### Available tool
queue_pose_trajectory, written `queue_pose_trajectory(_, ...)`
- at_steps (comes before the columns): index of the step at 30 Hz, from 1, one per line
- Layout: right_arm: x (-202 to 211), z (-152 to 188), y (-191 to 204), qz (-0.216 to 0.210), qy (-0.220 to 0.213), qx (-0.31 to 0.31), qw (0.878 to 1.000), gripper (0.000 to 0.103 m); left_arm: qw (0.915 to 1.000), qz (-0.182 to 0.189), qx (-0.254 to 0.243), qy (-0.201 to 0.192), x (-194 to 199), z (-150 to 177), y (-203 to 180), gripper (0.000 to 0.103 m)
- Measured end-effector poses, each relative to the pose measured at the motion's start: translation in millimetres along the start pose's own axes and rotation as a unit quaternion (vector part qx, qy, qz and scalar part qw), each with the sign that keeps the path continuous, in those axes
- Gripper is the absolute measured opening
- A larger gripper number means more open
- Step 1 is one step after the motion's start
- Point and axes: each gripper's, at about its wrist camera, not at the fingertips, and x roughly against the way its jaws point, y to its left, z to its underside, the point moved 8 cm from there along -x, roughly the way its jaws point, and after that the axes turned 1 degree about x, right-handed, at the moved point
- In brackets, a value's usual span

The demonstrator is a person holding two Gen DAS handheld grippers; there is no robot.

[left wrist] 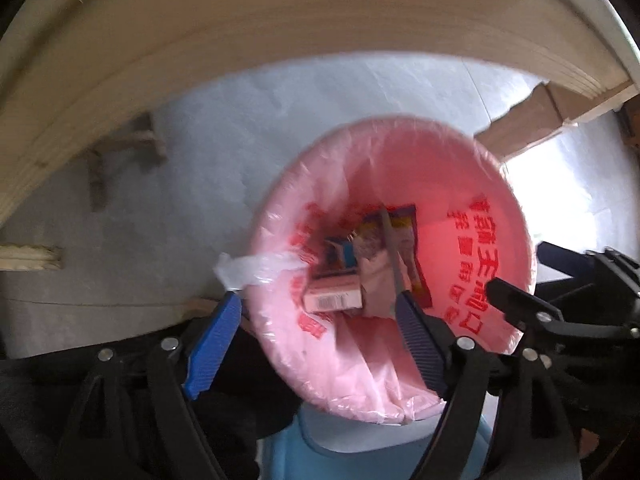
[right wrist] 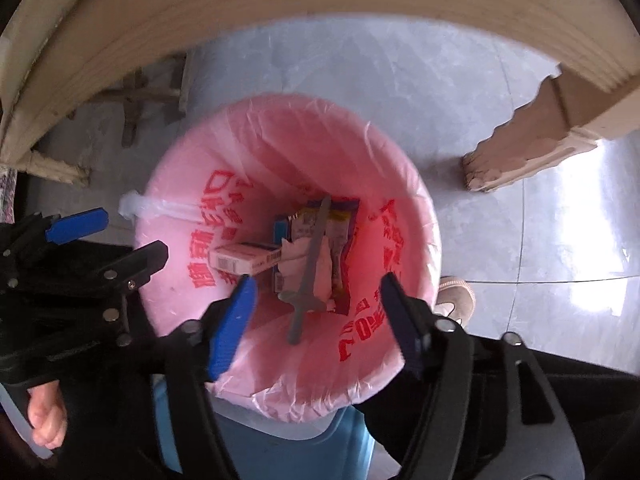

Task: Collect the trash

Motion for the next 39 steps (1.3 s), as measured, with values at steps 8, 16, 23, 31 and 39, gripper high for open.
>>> queue_pose_trajectory(8,106,4,7,0.056,-0.128,0.011,0.99,0.074,0.9926,-0.011,0.012,-0.121,110,4,2,0.085)
queue_pose_trajectory(16,235,17,18,0.068,-0.272,-0.005,0.96,0.085,0.9683,-0.02,0.037,-0.246,231,13,6,0.096)
queue_pose_trajectory(23,318,27,17,0.096,-0.359,-0.001,0.928,0.088,0.9491,-0.045,0.061,-0.306,294,27,6,0.096)
queue_pose_trajectory(31,384,46,21,0.136,-0.442,-0.005,0.886,0.094,0.9234,-0.058,0.1,-0.366,361,44,11,0.096)
queue_pose_trajectory(39,423,60,30,0.13,-0.483,-0.013,0.866,0.096,0.9079,-0.06,0.113,-0.399,397,55,14,0.096)
